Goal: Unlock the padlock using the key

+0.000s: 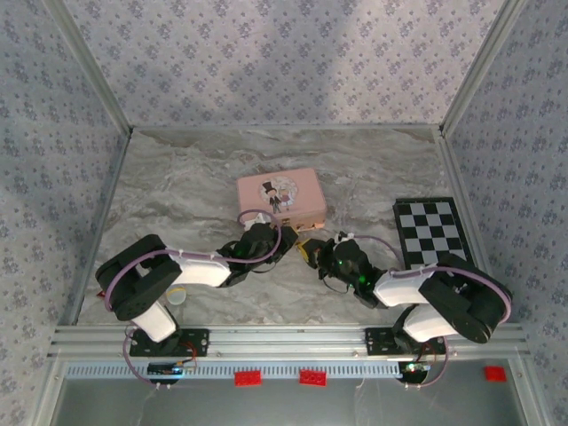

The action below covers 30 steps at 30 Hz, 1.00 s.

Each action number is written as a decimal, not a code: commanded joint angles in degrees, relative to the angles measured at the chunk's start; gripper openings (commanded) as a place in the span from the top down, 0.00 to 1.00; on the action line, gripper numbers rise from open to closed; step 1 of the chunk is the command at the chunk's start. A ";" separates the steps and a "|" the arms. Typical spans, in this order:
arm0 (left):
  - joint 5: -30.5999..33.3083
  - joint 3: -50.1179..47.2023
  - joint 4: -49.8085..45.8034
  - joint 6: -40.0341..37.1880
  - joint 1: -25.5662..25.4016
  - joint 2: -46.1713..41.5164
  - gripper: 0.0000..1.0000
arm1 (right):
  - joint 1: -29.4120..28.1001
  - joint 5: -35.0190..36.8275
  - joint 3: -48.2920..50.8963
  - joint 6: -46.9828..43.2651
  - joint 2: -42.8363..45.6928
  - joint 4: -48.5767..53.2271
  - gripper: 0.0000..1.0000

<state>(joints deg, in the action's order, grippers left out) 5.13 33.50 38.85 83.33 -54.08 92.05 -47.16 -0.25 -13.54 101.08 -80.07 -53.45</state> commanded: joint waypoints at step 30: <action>-3.20 0.36 -0.39 -0.05 0.99 -4.32 1.00 | 5.14 7.66 -10.42 -57.46 28.89 50.01 0.44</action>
<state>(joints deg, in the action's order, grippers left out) 2.07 33.80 35.44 83.59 -55.11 91.68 -39.94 3.99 -21.50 63.29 -51.55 -10.63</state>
